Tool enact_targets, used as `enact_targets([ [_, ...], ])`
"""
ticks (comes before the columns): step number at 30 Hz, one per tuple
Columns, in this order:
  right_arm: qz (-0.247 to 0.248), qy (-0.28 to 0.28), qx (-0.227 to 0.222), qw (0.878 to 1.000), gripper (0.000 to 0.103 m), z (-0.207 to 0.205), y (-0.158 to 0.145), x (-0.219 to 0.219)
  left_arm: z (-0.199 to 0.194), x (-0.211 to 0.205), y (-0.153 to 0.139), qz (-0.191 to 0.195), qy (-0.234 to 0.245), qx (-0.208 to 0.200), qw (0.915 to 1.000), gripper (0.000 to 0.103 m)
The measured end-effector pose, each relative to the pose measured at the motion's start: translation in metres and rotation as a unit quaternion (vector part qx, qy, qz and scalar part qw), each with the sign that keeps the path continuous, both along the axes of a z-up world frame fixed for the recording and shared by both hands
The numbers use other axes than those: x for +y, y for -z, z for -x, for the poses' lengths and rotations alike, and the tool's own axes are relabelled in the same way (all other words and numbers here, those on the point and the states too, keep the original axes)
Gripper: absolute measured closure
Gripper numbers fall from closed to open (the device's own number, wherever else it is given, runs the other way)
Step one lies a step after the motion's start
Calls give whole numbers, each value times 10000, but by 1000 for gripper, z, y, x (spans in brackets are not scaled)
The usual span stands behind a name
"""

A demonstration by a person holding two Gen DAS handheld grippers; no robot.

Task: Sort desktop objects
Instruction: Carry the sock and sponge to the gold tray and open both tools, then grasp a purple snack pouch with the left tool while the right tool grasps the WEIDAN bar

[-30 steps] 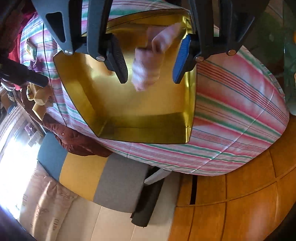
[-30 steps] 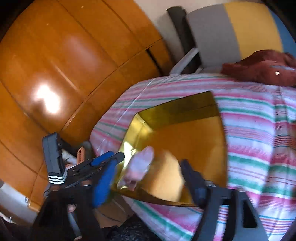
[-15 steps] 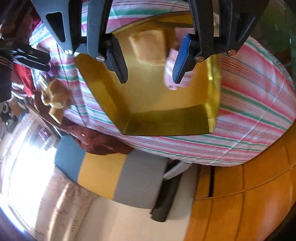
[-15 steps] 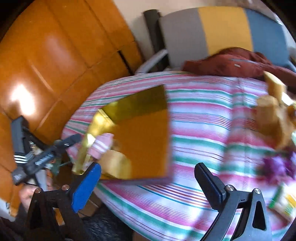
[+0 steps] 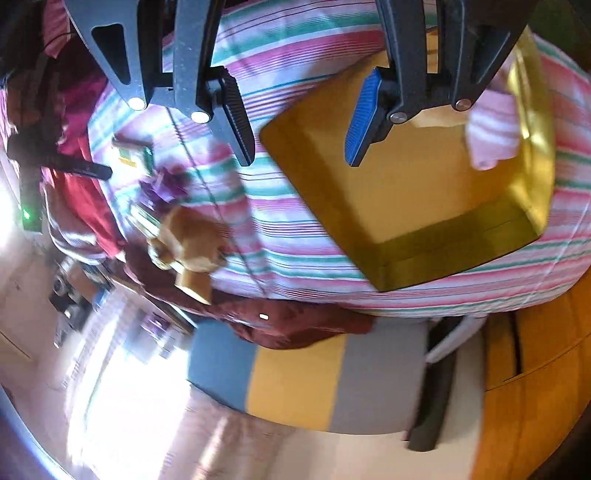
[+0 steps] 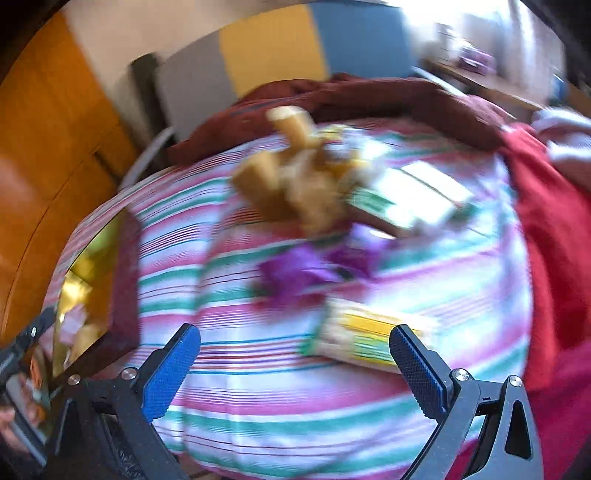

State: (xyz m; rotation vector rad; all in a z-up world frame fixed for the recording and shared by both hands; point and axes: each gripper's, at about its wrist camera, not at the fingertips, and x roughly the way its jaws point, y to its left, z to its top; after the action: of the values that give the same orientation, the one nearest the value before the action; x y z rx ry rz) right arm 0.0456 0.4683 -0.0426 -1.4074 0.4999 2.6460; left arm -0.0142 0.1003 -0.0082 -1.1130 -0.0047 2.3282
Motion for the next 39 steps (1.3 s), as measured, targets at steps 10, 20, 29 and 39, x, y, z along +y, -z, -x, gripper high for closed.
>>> enact_targets([
  [10, -1, 774, -695, 9946, 0, -3, 25, 43, -8, 60, 2, 112, 899, -58, 9959, 52],
  [20, -1841, -2337, -1309, 9457, 0, 30, 29, -17, -8, 85, 18, 94, 1263, -313, 9915, 51],
  [29, -1645, -2619, -1677, 9361, 17, 50, 49, 4, 2, 115, 31, 185, 1576, -525, 9859, 51],
  [39, -1565, -2757, -1868, 9298, 46, 35, 51, 14, 12, 185, 47, 521, 2281, -472, 9711, 51],
])
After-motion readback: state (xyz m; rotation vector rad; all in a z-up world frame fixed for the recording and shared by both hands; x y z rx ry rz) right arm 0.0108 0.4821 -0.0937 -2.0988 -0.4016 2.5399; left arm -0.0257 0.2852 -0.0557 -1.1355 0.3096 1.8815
